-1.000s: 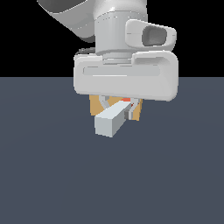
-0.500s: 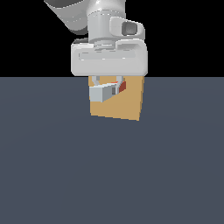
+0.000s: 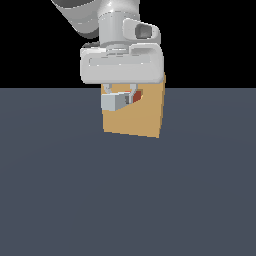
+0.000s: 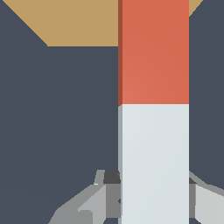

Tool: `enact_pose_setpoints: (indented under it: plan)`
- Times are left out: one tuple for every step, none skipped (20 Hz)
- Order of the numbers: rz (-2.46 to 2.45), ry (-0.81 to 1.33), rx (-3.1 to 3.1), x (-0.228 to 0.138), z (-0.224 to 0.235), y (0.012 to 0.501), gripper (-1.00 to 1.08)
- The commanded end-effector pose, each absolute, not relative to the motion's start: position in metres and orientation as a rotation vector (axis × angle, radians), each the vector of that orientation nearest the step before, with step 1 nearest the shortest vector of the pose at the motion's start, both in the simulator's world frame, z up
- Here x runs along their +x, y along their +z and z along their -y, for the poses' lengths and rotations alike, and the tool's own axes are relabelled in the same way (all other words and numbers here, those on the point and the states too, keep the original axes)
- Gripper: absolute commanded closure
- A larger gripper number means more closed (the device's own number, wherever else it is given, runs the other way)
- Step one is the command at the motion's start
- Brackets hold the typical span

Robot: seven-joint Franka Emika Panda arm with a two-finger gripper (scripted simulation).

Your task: Insert the peg into the horizontal hole in a box.

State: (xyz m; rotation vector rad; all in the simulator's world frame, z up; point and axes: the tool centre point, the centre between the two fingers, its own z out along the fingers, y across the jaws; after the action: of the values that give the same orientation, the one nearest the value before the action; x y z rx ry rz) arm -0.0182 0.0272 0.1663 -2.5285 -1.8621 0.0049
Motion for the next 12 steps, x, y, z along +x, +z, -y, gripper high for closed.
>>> enact_pose_setpoints:
  plan:
    - [1.862,-0.002,-2.53,-0.016,-0.028,0.169,1.08]
    - [1.862,-0.003,-2.531,-0.016,-0.028,0.169,1.08]
    - [1.862,-0.003,-2.531,-0.016,-0.028,0.169,1.08]
    - [1.862,-0.003,-2.531,-0.016,-0.028,0.169,1.08]
    - [1.862,-0.003,-2.531,-0.016,-0.028,0.169,1.08]
    - [1.861,0.001,-2.53,-0.017,-0.027,0.168,1.08]
    - [1.861,0.001,-2.53,-0.017,-0.028,0.168,1.08]
    - [1.861,0.001,-2.53,-0.016,-0.029,0.168,1.08]
    - [1.861,0.001,-2.53,-0.016,-0.031,0.168,1.08]
    - [1.861,0.001,-2.53,-0.015,-0.034,0.168,1.08]
    - [1.861,0.001,-2.53,-0.014,-0.037,0.168,1.08]
    - [1.861,0.001,-2.53,-0.013,-0.041,0.168,1.08]
